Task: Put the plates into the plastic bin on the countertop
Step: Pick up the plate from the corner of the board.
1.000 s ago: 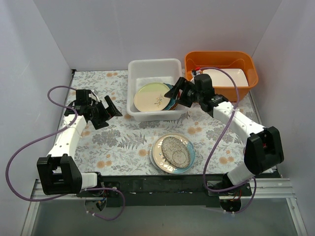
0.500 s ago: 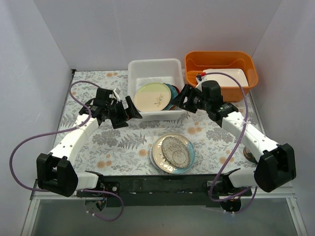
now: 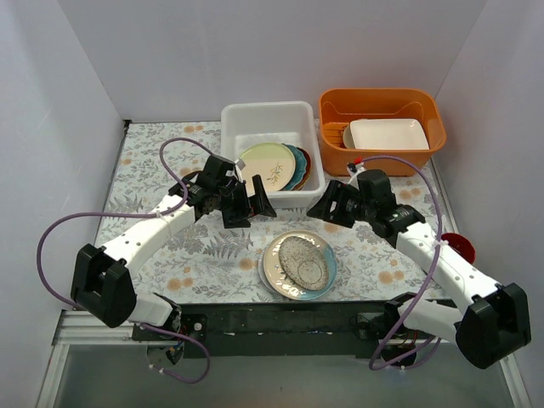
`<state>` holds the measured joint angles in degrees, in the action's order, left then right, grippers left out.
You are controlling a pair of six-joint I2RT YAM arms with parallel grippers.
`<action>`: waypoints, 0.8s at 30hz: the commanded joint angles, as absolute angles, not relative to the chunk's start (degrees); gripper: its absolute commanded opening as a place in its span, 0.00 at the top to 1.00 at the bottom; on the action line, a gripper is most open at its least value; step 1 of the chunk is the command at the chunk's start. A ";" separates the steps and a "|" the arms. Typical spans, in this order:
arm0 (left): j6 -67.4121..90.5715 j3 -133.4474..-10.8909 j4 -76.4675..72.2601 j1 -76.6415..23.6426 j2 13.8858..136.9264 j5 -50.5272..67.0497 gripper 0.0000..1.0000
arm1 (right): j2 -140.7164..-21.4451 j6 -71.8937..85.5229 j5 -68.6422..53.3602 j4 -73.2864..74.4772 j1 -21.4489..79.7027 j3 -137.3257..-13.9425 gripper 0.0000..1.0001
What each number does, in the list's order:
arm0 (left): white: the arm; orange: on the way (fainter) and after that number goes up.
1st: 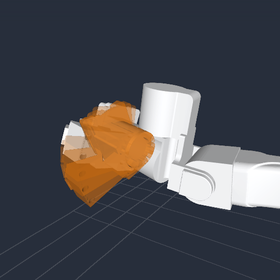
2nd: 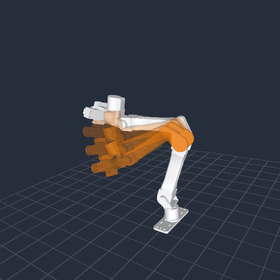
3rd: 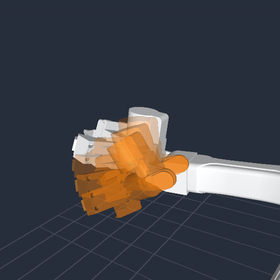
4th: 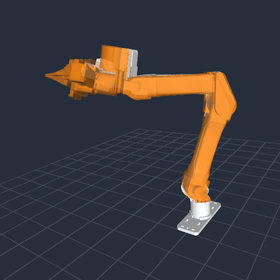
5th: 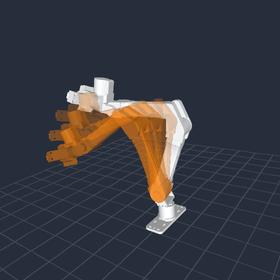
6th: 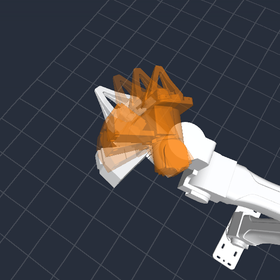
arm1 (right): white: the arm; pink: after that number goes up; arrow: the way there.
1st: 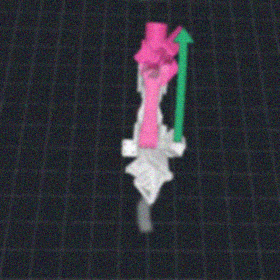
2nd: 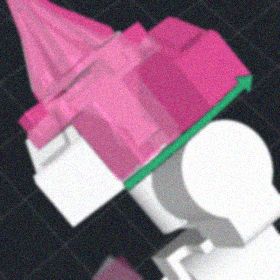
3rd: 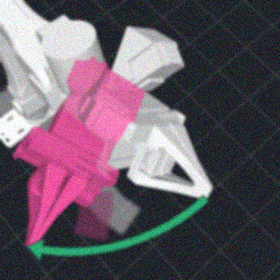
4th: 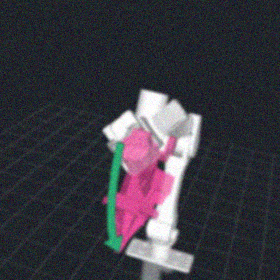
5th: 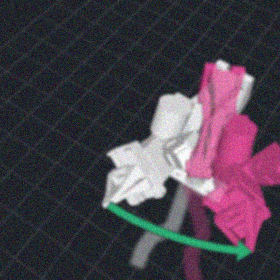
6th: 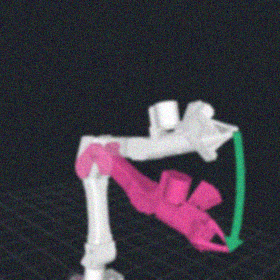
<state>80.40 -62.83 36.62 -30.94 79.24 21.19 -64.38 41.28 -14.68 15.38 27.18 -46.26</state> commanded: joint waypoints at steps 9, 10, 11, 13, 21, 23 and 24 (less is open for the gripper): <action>81.65 -64.42 33.31 -35.50 81.21 20.22 0.02 | -58.01 37.27 -14.68 20.92 27.16 -41.84 0.46; 81.82 -64.16 33.31 -35.59 81.12 20.13 0.02 | -57.66 36.74 -14.85 21.00 27.16 -41.31 0.47; 82.00 -63.73 33.31 -35.77 81.04 20.30 0.02 | -57.57 36.39 -14.94 21.79 27.16 -40.96 0.47; 82.44 -63.11 33.05 -36.12 80.68 20.48 0.02 | -56.96 35.43 -14.94 22.76 27.16 -40.17 0.49; 82.27 -62.23 32.52 -37.09 82.17 21.00 0.02 | -51.95 35.33 -14.85 27.68 27.16 -37.01 0.53; 82.09 -62.23 32.08 -37.18 82.97 21.27 0.02 | -50.54 35.51 -14.85 28.56 27.16 -36.13 0.54; 82.00 -62.31 31.91 -37.18 83.23 21.53 0.02 | -50.10 35.68 -14.94 28.91 27.16 -35.78 0.55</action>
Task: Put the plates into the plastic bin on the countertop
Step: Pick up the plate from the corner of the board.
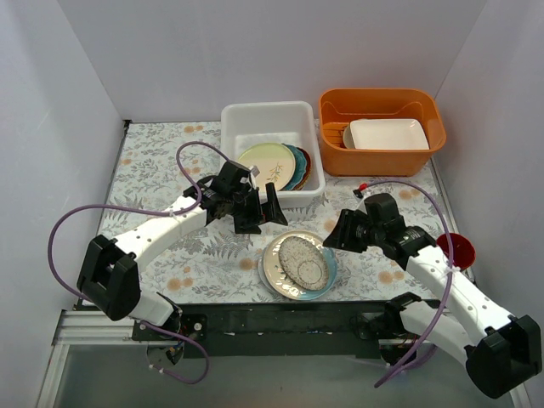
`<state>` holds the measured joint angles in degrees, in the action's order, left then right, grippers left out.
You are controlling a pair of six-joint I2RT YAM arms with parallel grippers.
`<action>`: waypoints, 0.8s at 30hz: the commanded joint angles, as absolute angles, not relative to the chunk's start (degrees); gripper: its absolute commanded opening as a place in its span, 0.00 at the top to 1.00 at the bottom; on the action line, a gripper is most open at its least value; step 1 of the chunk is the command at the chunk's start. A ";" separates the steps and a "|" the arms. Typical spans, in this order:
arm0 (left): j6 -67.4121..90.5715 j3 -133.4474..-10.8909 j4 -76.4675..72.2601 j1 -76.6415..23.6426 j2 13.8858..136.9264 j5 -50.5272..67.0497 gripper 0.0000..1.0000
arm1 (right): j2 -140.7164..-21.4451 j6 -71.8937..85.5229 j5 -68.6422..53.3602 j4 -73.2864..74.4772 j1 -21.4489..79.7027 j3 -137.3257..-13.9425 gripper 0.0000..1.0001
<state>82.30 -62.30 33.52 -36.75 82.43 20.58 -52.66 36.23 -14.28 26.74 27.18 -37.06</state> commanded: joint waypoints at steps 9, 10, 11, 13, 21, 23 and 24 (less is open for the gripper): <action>81.65 -61.61 31.55 -37.27 83.58 21.53 0.02 | -49.13 36.12 -19.24 29.18 27.16 -31.38 0.61; 81.74 -61.35 31.64 -37.27 83.41 21.45 0.02 | -49.30 35.86 -19.60 29.18 27.16 -31.12 0.61; 82.09 -61.17 31.64 -37.27 83.06 21.45 0.02 | -49.57 35.69 -19.86 28.92 27.16 -30.94 0.62; 82.35 -60.82 31.55 -37.27 82.71 21.36 0.02 | -50.10 35.33 -20.56 28.74 27.16 -30.67 0.62; 81.92 -61.35 31.81 -37.27 83.14 22.32 0.02 | -51.68 34.80 -22.14 27.07 27.16 -28.57 0.63; 81.83 -61.79 31.82 -37.27 83.93 22.41 0.02 | -51.77 34.63 -22.15 27.16 27.25 -28.13 0.63; 81.83 -62.05 31.64 -37.27 84.28 22.50 0.02 | -51.77 34.54 -22.06 27.25 27.25 -27.95 0.63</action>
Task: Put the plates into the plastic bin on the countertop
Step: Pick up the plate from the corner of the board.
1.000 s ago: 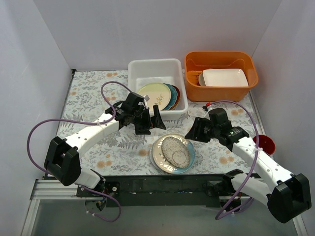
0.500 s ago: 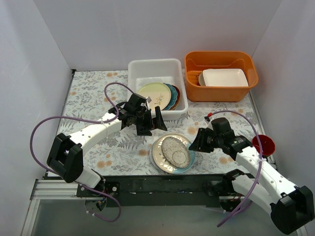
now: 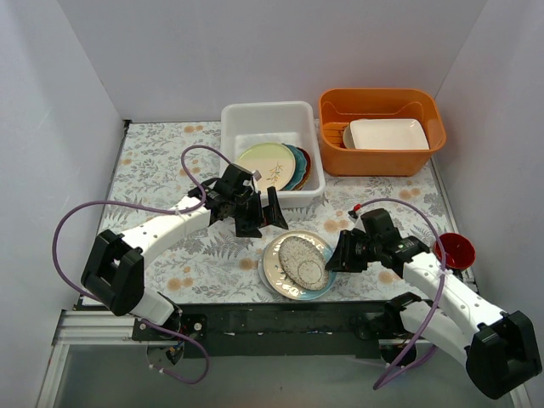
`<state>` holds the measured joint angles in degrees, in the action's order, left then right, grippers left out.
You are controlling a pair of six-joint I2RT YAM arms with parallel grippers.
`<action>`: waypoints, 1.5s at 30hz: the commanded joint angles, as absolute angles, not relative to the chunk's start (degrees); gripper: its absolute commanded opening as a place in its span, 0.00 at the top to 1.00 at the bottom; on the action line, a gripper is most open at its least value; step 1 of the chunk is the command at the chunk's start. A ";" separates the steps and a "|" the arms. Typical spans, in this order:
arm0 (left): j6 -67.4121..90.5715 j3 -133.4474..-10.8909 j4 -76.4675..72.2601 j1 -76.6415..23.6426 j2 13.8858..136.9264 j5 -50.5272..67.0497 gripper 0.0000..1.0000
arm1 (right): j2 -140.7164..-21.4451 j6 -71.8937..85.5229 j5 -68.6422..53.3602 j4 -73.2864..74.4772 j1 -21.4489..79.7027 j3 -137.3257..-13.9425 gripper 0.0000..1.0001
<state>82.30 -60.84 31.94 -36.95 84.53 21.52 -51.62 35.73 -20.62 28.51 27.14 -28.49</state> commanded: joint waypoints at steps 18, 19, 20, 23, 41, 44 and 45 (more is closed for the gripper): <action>81.92 -62.05 32.34 -37.27 83.85 22.94 0.02 | -57.92 31.38 -23.38 26.10 27.33 -28.56 0.65; 81.83 -62.22 32.43 -37.27 84.20 22.94 0.02 | -58.18 31.29 -23.47 26.28 27.33 -28.65 0.66; 81.57 -62.84 32.69 -37.27 84.46 22.94 0.02 | -58.62 31.03 -23.38 26.28 27.33 -29.09 0.67; 81.21 -63.28 32.52 -37.27 85.69 23.11 0.02 | -59.76 30.50 -22.68 26.80 27.51 -30.41 0.69; 81.74 -62.14 33.05 -37.27 81.83 22.33 0.02 | -62.05 29.71 -21.27 27.86 28.21 -34.63 0.99; 81.12 -62.84 33.14 -37.27 82.35 22.41 0.02 | -61.70 30.32 -21.45 27.60 28.21 -34.63 0.99; 80.86 -63.10 33.13 -37.27 82.96 22.50 0.02 | -61.44 30.41 -21.36 27.51 28.13 -34.80 0.99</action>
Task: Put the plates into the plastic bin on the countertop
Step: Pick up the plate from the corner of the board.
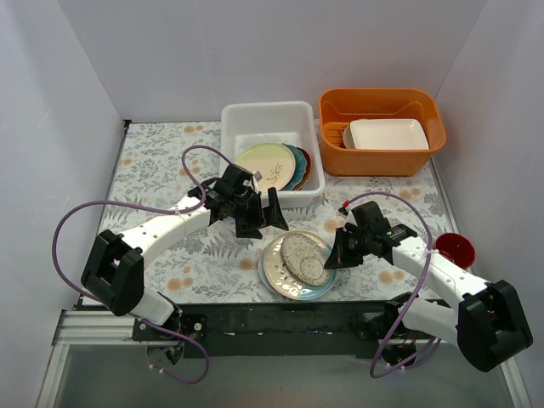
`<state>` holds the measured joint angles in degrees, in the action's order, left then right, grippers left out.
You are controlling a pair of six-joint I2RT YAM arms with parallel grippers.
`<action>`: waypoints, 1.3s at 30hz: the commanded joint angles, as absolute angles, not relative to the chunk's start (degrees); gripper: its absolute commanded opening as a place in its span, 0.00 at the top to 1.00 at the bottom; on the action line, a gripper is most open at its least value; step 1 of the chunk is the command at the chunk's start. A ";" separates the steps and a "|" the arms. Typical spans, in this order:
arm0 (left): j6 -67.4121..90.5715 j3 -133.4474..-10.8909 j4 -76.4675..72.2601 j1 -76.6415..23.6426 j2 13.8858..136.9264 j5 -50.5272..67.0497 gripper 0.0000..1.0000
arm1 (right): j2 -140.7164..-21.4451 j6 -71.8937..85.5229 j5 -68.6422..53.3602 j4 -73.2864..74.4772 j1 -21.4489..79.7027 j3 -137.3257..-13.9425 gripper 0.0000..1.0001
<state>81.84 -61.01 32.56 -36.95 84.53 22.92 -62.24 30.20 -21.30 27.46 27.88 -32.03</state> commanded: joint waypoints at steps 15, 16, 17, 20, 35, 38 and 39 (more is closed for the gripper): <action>79.89 -62.41 34.90 -34.81 81.65 21.00 0.02 | -61.17 31.03 -21.18 28.56 28.30 -39.19 0.99; 79.98 -60.84 33.85 -33.41 81.13 22.14 0.02 | -61.61 30.85 -20.92 28.74 28.30 -39.72 0.99; 80.15 -60.12 33.32 -32.70 80.60 23.11 0.02 | -61.87 30.59 -20.66 29.44 28.39 -40.34 0.99; 79.98 -58.01 32.61 -29.72 78.84 25.92 0.02 | -62.23 30.59 -20.30 29.44 28.48 -41.92 0.99; 78.75 -51.51 26.54 -18.64 77.34 41.66 0.02 | -63.45 30.23 -20.04 31.73 28.65 -46.93 0.99; 78.92 -50.19 26.28 -17.49 76.29 42.97 0.02 | -64.60 29.88 -20.65 31.99 28.65 -49.39 0.99; 78.84 -49.49 26.19 -16.97 75.85 43.15 0.02 | -65.30 29.53 -20.74 32.25 28.65 -50.00 0.99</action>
<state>78.83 -51.07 28.08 -18.52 80.07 38.46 -64.25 30.17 -18.15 34.02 28.27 -44.29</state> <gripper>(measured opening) 0.982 0.043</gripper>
